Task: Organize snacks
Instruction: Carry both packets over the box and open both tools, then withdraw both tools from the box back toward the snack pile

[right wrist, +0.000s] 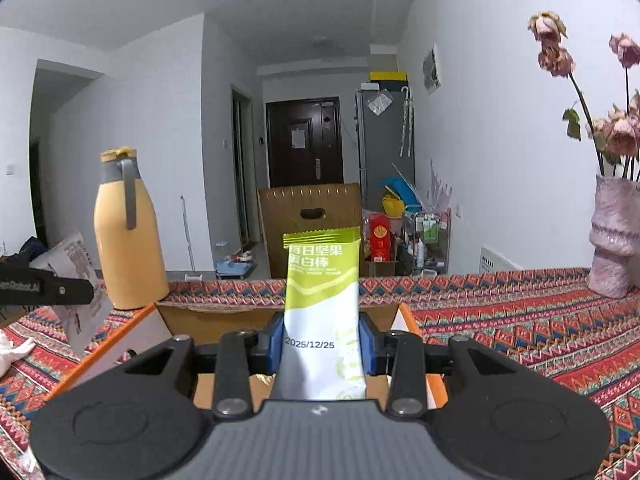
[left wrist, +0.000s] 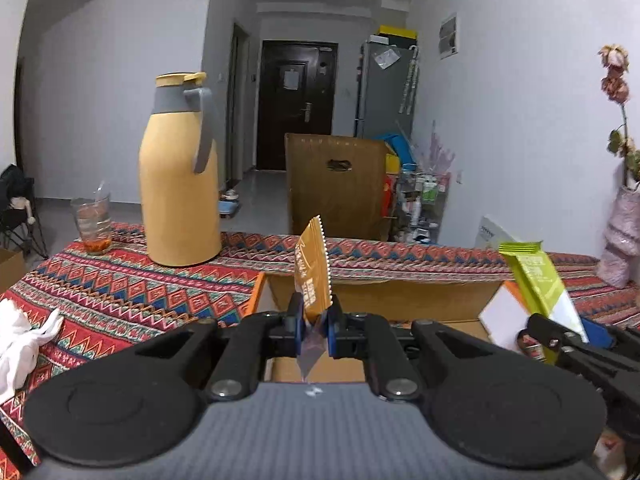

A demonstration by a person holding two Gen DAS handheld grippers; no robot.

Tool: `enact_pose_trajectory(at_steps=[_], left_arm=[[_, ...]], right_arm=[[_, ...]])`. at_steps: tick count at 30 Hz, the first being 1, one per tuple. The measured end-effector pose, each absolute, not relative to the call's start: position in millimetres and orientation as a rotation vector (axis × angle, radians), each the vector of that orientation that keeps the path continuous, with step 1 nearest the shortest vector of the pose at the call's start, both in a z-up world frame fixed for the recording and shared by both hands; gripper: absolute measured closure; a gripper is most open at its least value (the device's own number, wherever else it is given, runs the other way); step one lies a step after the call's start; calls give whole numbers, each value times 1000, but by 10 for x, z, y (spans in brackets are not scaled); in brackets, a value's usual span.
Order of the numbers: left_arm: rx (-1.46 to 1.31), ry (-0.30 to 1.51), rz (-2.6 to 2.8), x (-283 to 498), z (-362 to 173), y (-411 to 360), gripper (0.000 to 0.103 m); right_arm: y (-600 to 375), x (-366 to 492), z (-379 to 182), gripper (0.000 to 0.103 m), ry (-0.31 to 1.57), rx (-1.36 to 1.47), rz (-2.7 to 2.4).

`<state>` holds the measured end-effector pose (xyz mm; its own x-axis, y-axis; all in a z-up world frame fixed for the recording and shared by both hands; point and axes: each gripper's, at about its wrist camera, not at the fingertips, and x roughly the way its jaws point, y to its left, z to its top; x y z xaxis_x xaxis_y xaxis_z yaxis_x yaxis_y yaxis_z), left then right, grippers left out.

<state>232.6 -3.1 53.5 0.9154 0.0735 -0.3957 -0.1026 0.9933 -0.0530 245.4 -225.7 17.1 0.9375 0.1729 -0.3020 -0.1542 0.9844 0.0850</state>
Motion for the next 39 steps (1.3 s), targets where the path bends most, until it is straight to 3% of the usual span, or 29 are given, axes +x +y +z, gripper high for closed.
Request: enact_pose_trajectory(at_steps=[13, 15, 16, 17, 18, 19, 20, 22, 39], left_arm=[[-74, 489, 71, 2461, 280, -21, 90], [-79, 485, 67, 2433, 290, -20, 76], [-81, 476, 67, 2410, 299, -23, 57], [-78, 460, 76, 2382, 311, -23, 31], [-75, 445, 87, 2362, 324, -27, 18], [-73, 424, 104, 2335, 336, -28, 0], [-73, 405, 119, 2310, 344, -27, 0], [-84, 413, 106, 2304, 354, -16, 0], [-99, 406, 112, 2259, 389, -18, 0]], right_arm=[[-2207, 2584, -83, 65, 404, 55, 188], [-2214, 2583, -85, 64, 411, 58, 183], [-2225, 2579, -85, 63, 412, 63, 181], [-2236, 2577, -83, 55, 416, 68, 181], [-2250, 2571, -80, 47, 419, 74, 182], [-2258, 2564, -77, 27, 418, 80, 182], [-2269, 2549, -75, 8, 416, 85, 180], [-2279, 2523, -62, 0, 407, 92, 168], [-2281, 2489, -15, 0, 418, 94, 150]])
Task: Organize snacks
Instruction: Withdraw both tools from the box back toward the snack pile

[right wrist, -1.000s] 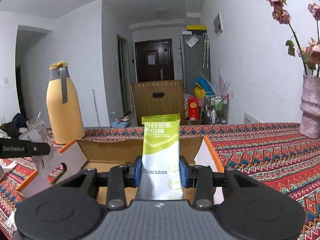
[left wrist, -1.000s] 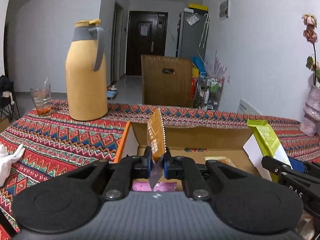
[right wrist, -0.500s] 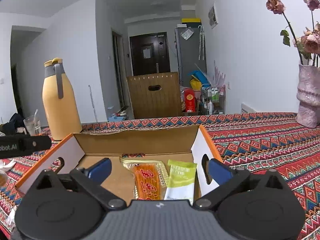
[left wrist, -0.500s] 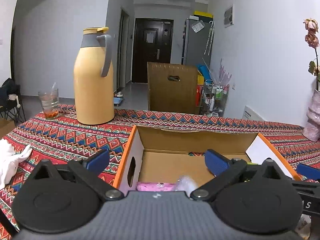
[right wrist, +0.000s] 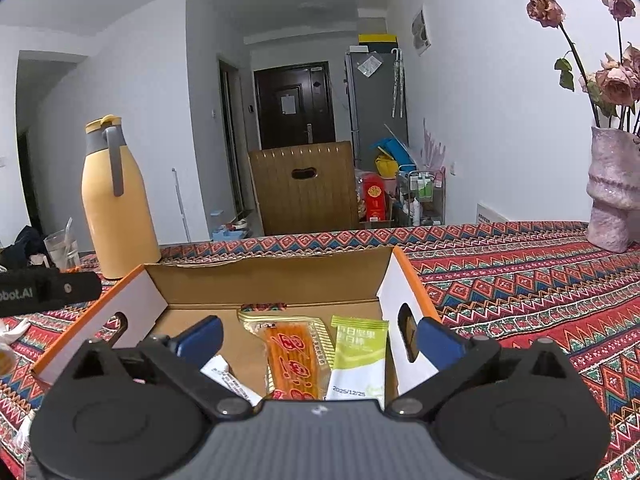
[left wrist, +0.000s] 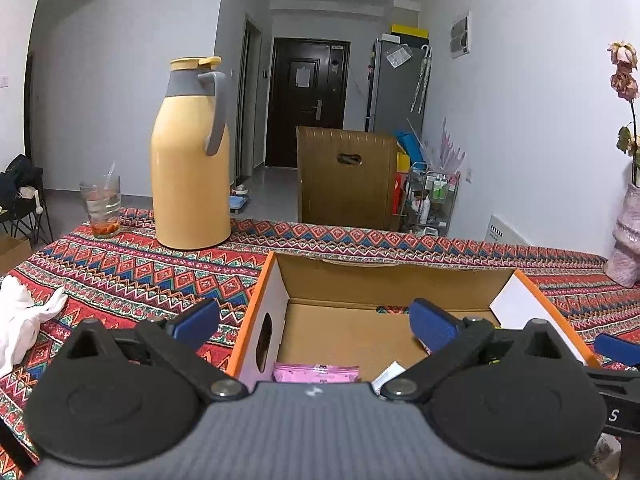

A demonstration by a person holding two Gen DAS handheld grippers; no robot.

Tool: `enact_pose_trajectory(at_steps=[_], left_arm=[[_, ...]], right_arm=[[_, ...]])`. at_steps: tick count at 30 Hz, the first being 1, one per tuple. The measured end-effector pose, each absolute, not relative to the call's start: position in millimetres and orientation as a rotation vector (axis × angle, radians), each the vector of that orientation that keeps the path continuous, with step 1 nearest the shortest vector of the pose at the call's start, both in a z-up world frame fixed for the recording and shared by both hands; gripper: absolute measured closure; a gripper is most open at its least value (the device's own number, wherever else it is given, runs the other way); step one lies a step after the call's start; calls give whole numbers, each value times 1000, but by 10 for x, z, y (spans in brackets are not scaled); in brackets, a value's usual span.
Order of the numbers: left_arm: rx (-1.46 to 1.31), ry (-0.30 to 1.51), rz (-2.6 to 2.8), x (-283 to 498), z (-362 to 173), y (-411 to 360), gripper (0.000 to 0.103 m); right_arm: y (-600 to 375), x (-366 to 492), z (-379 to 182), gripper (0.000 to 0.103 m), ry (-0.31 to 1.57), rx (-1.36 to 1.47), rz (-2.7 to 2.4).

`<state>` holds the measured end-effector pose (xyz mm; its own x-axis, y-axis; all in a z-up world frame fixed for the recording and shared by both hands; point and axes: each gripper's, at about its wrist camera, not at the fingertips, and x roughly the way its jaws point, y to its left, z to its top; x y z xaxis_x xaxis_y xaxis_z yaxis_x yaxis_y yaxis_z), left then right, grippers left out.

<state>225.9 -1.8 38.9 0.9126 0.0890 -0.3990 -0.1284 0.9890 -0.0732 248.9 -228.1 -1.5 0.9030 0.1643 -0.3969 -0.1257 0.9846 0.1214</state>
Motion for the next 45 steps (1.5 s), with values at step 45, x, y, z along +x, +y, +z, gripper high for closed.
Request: enact_pose_trajectory(at_steps=[45], left_arm=[[-53, 534, 122, 941, 62, 544, 0]], right_arm=[[-2421, 1038, -79, 0, 471, 50, 219]])
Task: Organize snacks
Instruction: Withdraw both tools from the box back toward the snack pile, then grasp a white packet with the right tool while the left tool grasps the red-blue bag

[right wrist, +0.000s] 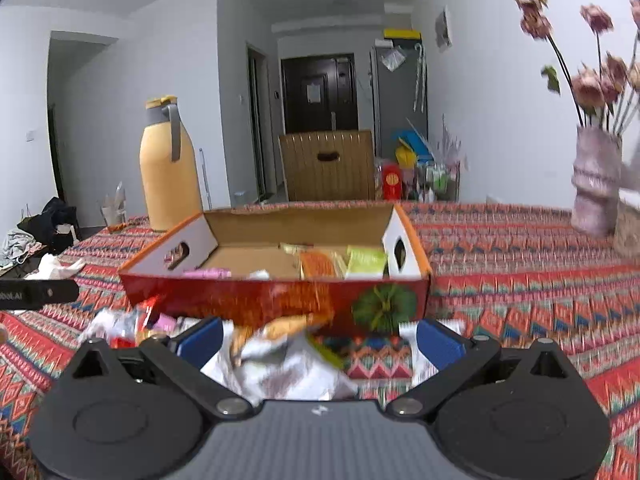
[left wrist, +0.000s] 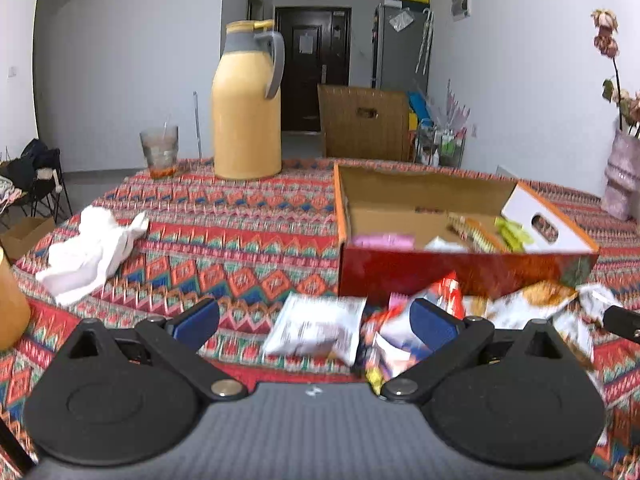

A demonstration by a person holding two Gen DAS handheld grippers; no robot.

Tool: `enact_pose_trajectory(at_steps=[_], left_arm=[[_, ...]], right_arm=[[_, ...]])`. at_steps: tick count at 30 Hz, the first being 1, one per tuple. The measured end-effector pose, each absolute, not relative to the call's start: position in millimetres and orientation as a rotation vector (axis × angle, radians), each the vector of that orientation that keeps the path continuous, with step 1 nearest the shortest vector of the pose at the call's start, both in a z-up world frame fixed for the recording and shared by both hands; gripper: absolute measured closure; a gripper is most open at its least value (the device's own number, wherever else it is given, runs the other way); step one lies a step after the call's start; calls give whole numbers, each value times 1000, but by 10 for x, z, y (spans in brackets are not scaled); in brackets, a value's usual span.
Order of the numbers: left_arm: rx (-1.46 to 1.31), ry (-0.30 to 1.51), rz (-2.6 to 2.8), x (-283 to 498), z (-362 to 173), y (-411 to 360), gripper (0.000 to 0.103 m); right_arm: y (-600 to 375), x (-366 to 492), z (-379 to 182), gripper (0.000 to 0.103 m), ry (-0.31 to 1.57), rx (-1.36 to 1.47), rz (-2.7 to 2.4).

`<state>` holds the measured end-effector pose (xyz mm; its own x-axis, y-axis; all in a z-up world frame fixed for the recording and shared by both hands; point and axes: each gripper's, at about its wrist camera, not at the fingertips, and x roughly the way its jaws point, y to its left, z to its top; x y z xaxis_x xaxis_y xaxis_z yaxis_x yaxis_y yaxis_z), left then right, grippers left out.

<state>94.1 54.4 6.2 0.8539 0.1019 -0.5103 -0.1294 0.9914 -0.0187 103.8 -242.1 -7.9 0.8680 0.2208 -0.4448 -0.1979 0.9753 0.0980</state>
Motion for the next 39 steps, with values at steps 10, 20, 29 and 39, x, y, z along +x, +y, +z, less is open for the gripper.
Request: enact_pose_trajectory(at_steps=[10, 20, 29, 39], left_arm=[[-64, 541, 117, 819, -211, 542, 0], [-55, 515, 102, 784, -250, 504, 0], [-69, 512, 85, 772, -250, 513, 0], [-82, 514, 86, 770, -251, 534, 0]], right_arm=[[-2509, 866, -312, 0, 548, 72, 202], [-2409, 877, -317, 0, 550, 68, 205], [-2353, 867, -332, 0, 553, 61, 192], [-2194, 957, -453, 0, 624, 5, 183]])
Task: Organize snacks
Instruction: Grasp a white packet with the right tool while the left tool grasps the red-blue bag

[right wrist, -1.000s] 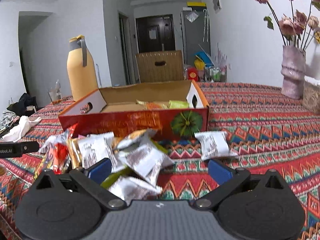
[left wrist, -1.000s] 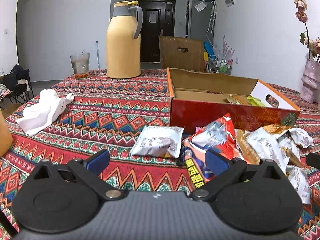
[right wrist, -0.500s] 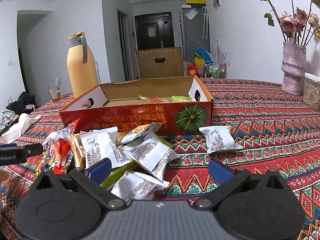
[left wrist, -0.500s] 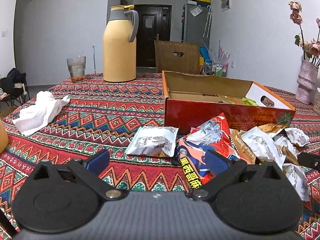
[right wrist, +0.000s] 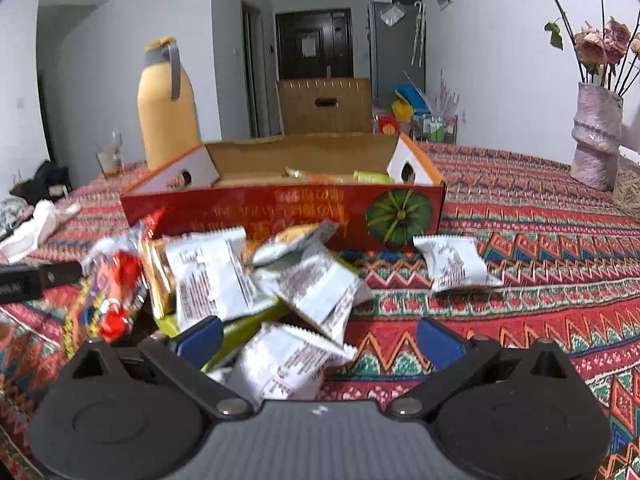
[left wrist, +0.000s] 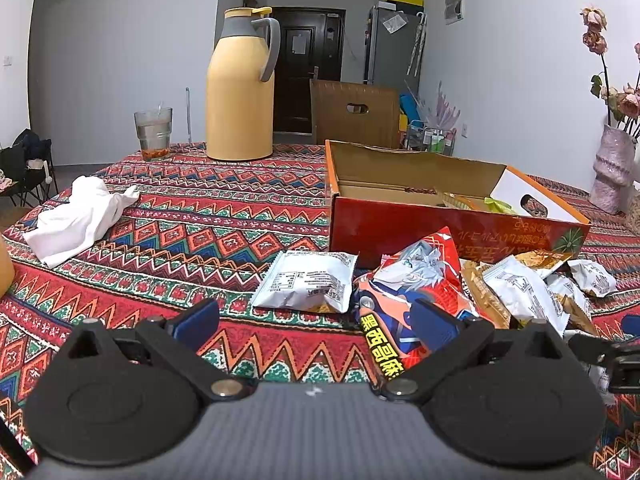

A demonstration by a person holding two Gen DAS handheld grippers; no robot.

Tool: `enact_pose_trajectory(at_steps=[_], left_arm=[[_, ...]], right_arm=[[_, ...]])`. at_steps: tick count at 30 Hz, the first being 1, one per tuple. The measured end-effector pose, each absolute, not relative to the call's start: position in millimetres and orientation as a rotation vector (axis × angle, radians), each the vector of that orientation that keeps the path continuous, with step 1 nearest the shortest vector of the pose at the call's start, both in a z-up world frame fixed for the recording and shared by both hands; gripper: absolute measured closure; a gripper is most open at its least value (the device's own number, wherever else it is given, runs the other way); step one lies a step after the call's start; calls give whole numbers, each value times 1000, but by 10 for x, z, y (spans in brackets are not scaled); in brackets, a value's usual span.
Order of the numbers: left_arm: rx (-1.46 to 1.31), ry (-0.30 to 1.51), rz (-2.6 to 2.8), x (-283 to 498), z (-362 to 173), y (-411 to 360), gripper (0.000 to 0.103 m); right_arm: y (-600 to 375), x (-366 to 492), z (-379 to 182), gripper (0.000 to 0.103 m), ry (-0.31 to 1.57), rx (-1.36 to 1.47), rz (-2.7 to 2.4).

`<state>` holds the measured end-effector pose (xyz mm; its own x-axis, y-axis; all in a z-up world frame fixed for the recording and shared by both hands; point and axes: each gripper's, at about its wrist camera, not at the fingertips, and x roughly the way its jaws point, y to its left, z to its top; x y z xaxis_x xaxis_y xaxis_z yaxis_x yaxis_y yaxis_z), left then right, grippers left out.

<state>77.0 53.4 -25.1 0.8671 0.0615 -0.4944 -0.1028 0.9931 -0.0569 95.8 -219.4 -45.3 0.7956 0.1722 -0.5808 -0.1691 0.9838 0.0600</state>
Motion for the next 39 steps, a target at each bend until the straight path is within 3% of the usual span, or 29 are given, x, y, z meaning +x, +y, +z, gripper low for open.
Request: enact_pose_trajectory(at_steps=[4, 6, 12, 14, 16, 28, 39], left_arm=[[-88, 516, 84, 772, -252, 541, 0], [-89, 519, 85, 778, -254, 543, 0], [-90, 522, 85, 784, -256, 542, 0], [-89, 523, 87, 785, -259, 542, 0], [-89, 525, 89, 788, -264, 540, 0], [-93, 545, 97, 813, -275, 544, 0], [-149, 600, 29, 830, -115, 441, 0]], right_arm=[[-2195, 1007, -519, 1, 662, 1, 150], [-2181, 1002, -543, 8, 674, -10, 153], [-2189, 941, -556, 40, 682, -19, 170], [-2198, 926, -546, 58, 676, -20, 179], [-2197, 911, -537, 64, 672, -26, 189], [-2442, 744, -273, 64, 533, -1, 157], [-2701, 918, -387, 64, 517, 51, 81]])
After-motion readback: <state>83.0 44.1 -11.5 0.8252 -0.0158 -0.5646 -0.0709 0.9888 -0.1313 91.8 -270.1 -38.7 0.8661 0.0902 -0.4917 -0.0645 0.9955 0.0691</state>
